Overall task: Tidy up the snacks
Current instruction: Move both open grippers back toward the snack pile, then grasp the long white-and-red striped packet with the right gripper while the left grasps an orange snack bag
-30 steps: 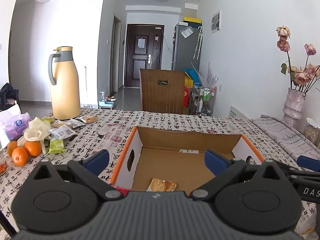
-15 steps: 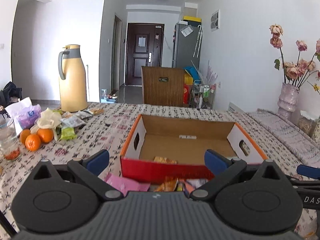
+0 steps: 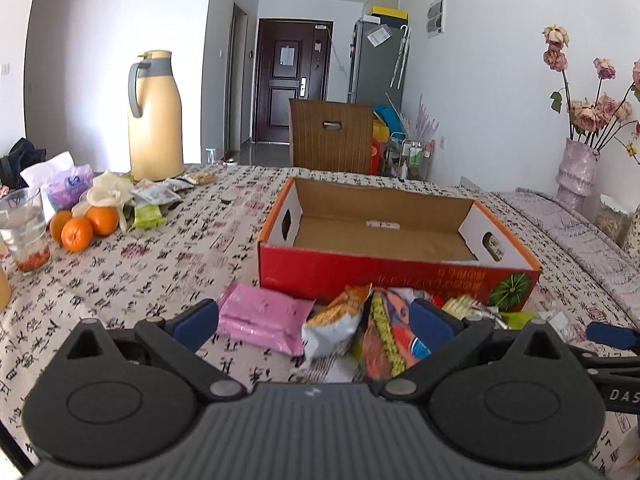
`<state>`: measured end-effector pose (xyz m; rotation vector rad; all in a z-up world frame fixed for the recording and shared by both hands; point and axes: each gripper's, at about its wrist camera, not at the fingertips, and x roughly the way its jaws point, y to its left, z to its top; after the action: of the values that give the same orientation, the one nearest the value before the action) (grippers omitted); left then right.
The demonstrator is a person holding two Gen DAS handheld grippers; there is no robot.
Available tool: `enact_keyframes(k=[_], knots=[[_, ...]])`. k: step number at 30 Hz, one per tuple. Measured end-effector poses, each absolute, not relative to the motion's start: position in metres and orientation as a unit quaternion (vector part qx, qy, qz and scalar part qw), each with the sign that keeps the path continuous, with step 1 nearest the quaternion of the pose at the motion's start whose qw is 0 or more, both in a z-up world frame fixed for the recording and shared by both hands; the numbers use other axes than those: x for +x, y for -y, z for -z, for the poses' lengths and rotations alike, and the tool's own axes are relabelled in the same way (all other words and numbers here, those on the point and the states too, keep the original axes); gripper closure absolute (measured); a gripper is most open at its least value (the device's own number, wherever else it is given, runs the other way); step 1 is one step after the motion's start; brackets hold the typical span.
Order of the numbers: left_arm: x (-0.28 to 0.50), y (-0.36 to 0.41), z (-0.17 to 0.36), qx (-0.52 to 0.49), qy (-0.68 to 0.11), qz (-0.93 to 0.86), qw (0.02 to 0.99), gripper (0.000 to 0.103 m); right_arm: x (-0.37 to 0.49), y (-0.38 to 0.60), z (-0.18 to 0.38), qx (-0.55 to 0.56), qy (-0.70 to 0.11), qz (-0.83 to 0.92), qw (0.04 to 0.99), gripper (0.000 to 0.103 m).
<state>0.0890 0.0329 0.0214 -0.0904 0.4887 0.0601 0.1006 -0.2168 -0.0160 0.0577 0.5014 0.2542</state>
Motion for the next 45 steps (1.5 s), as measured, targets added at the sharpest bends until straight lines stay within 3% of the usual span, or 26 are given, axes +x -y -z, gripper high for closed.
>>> enact_keyframes(k=[3, 9, 17, 21, 33, 45], knots=[[0.086, -0.037, -0.018, -0.045, -0.243, -0.030, 0.969, 0.000, 0.102, 0.214, 0.023, 0.023, -0.261, -0.134, 0.956, 0.018], [0.091, -0.042, -0.015, -0.052, -0.248, -0.034, 0.967, 0.000, 0.119, 0.209, 0.034, 0.023, -0.287, -0.144, 0.947, 0.045], [0.096, -0.045, -0.009, -0.056, -0.257, -0.032, 0.964, 0.000, 0.141, 0.214, 0.051, 0.052, -0.320, -0.152, 0.934, 0.046], [0.097, -0.045, -0.007, -0.057, -0.260, -0.032, 0.963, 0.000, 0.140, 0.215, 0.050, 0.054, -0.315, -0.158, 0.934, 0.057], [0.104, -0.047, -0.007, -0.050, -0.265, -0.035, 0.962, 0.000, 0.125, 0.220, 0.033, 0.059, -0.276, -0.155, 0.947, 0.075], [0.139, -0.033, -0.007, -0.022, -0.272, -0.016, 0.962, 0.000, 0.123, 0.225, 0.017, 0.065, -0.233, -0.140, 0.960, 0.080]])
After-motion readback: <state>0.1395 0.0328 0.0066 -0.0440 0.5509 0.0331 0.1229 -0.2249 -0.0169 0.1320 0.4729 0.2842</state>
